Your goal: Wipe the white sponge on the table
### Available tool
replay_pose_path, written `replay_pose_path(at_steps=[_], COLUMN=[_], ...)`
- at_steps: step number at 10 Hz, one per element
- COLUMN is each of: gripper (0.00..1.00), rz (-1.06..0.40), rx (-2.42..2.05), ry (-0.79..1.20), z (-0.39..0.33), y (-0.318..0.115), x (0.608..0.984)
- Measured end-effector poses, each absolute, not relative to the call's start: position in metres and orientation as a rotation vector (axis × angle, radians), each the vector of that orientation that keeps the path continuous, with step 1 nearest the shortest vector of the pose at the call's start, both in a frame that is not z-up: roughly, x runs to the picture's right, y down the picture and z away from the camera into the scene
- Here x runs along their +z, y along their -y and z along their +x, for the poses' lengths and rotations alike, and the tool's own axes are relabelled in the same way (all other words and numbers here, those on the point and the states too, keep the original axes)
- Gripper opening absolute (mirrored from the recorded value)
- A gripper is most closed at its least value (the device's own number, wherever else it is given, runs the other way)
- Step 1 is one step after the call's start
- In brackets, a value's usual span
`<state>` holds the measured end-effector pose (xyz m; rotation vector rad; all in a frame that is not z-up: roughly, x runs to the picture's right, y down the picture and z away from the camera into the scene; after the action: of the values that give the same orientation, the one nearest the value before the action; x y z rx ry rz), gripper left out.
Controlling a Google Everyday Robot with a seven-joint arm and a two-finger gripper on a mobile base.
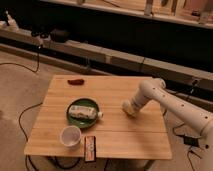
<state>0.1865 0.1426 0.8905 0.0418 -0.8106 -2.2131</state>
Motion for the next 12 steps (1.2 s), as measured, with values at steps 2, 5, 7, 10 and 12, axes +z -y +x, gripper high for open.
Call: replay_pose_path(at_steps=[2, 5, 7, 10, 12], gripper=[0.0, 0.0, 0.0, 0.0, 0.0], rz=[0.013, -0.042, -0.058, -0.022, 0.02], rx=[-2.219, -2.228, -2.239, -2.283, -2.32], ry=[0.796, 0.799, 0.805, 0.795, 0.785], z=[0.203, 0.217, 0.216, 0.188, 0.164], y=[-0.138, -0.131, -0.122, -0.094, -0.077], x=[0.892, 0.904, 0.916, 0.928, 0.927])
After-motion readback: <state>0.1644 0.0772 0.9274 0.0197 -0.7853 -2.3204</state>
